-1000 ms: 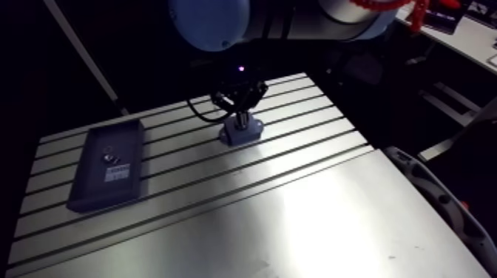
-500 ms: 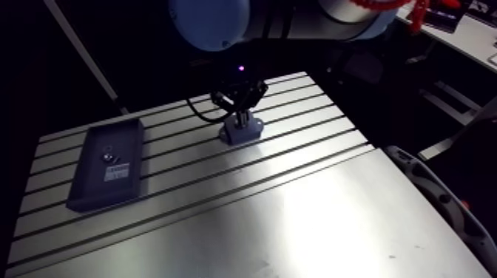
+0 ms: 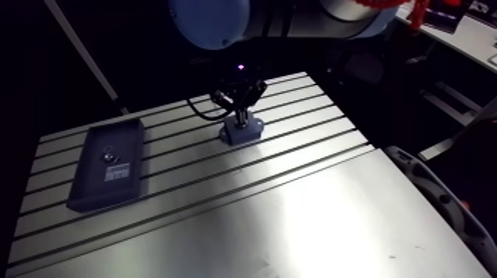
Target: Pick up the bearing and press it into the housing until flush.
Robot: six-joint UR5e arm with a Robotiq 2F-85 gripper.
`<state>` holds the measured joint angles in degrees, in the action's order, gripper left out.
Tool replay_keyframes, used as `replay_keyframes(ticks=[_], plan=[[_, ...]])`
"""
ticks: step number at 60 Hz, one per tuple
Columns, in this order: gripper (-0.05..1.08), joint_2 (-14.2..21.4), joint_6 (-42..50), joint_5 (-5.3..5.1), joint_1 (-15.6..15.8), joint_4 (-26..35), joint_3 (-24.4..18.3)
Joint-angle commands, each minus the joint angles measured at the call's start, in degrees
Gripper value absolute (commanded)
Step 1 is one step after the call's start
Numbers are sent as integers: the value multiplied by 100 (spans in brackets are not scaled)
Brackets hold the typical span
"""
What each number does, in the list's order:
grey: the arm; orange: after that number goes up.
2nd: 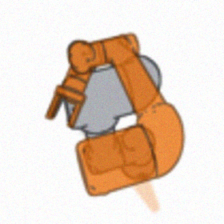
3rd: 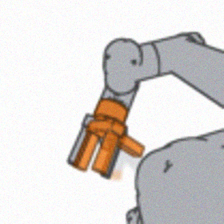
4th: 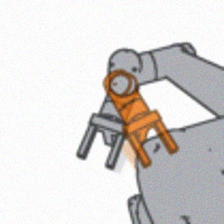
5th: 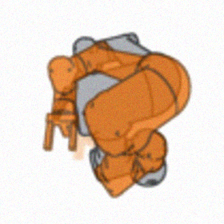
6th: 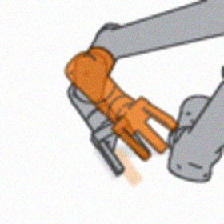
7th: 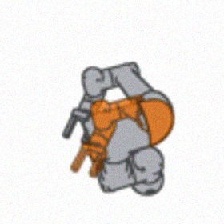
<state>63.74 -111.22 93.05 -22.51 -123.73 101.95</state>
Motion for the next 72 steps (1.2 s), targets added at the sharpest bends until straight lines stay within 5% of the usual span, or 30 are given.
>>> replay_keyframes(ticks=[1, 72], plan=[[107, -7, -10, -10, 9, -7, -13], [107, -42, -10, -10, -1, -16, 13]])
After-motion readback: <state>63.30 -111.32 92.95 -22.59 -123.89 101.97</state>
